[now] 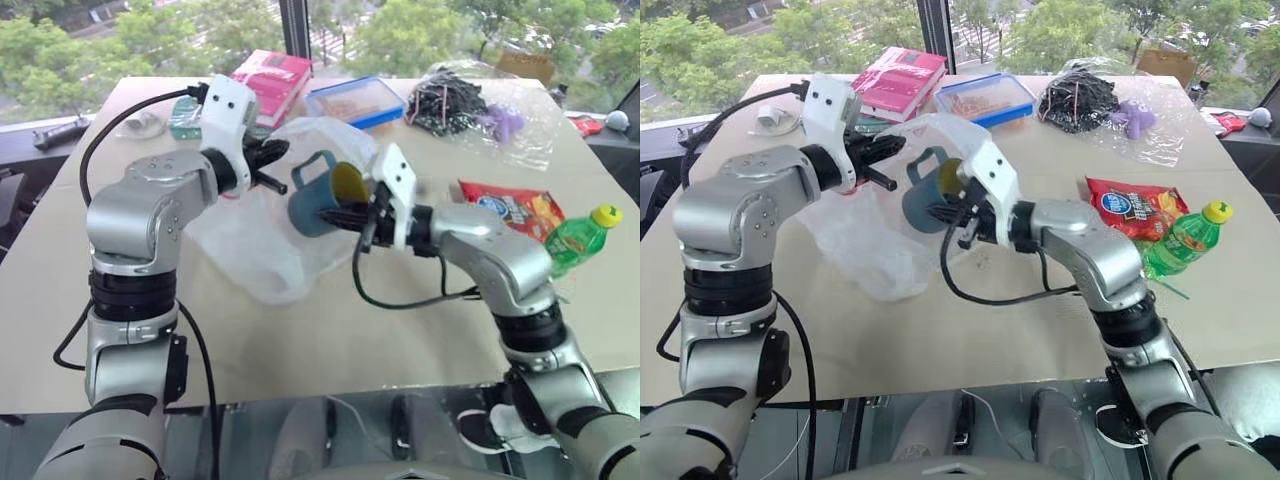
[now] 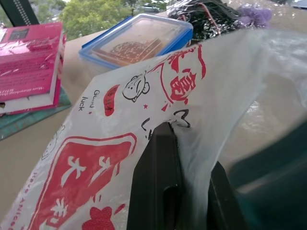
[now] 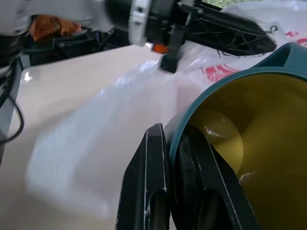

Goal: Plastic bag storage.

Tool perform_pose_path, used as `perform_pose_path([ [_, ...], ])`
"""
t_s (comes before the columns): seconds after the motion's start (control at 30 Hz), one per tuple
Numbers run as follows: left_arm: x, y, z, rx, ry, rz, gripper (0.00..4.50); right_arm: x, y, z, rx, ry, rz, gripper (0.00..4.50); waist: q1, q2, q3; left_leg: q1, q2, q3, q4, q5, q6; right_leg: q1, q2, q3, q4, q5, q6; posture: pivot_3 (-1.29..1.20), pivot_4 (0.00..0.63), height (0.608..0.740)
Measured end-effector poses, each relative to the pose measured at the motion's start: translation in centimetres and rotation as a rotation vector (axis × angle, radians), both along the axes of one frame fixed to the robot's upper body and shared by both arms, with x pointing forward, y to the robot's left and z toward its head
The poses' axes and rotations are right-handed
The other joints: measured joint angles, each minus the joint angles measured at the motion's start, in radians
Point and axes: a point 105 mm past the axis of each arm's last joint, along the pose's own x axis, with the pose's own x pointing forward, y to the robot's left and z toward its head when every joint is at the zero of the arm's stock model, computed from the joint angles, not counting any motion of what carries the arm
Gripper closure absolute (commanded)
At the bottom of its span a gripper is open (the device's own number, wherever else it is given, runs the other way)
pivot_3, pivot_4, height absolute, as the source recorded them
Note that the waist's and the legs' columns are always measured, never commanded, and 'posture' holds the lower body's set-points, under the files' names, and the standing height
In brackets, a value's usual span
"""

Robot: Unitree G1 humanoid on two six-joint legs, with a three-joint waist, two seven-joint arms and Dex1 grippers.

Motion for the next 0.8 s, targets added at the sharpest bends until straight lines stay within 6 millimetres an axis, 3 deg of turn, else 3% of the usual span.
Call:
perform_pose_path([
  [0.13,-0.8,0.0,0.8,-0.003,-0.019,-0.012,4.50,2.8,1.5,0.1,0.009,0.010,-0.050,4.36,-0.016,0.000,0.000,-0.001,0.000,0.000,-0.001,0.001,-0.001,-0.002,0.001,0.000,0.000,0.000,0.000,0.00,0.150,0.740],
  [0.23,-1.4,-0.5,1.3,-0.003,-0.036,-0.037,4.50,4.2,2.8,-1.6,-0.047,0.015,-0.067,4.36,-0.026,0.001,0.000,-0.001,0.000,-0.001,-0.002,0.001,-0.001,-0.002,0.001,0.000,0.000,0.000,0.000,0.00,0.150,0.740],
  [0.37,-2.1,-0.9,1.5,0.041,-0.064,-0.055,4.50,6.5,4.0,-2.9,-0.248,-0.114,-0.102,4.36,-0.034,0.001,0.001,-0.011,-0.001,0.001,0.000,0.002,-0.004,-0.016,0.001,0.003,0.007,0.000,0.000,0.00,0.150,0.740],
  [0.5,-2.5,-1.4,0.4,0.083,-0.046,-0.073,4.50,9.0,4.2,-1.7,-0.402,-0.300,-0.141,4.36,-0.035,0.001,0.001,-0.011,0.000,0.001,-0.001,0.003,-0.005,-0.018,0.001,0.003,0.010,0.000,-0.001,0.00,0.150,0.740],
  [0.6,-2.7,-1.7,0.2,0.079,-0.051,-0.075,4.50,9.5,5.2,-1.2,-0.461,-0.389,-0.122,4.36,-0.044,0.001,0.001,-0.011,0.000,0.002,-0.001,0.003,-0.005,-0.018,0.001,0.004,0.010,0.000,-0.001,0.00,0.150,0.740],
  [0.7,-2.5,-1.4,-0.5,0.077,-0.033,-0.054,4.50,9.7,6.2,-1.9,-0.502,-0.414,-0.082,3.28,-0.052,0.002,0.001,-0.011,0.000,0.001,-0.002,0.003,-0.005,-0.019,0.001,0.004,0.011,0.000,-0.001,0.00,0.150,0.740],
  [0.8,-2.3,-1.3,-1.0,0.077,-0.015,-0.043,4.50,10.3,6.0,-2.2,-0.538,-0.460,-0.093,1.81,-0.052,0.002,0.001,-0.011,0.000,0.001,-0.002,0.003,-0.006,-0.019,0.001,0.004,0.011,0.000,-0.001,0.00,0.150,0.740],
])
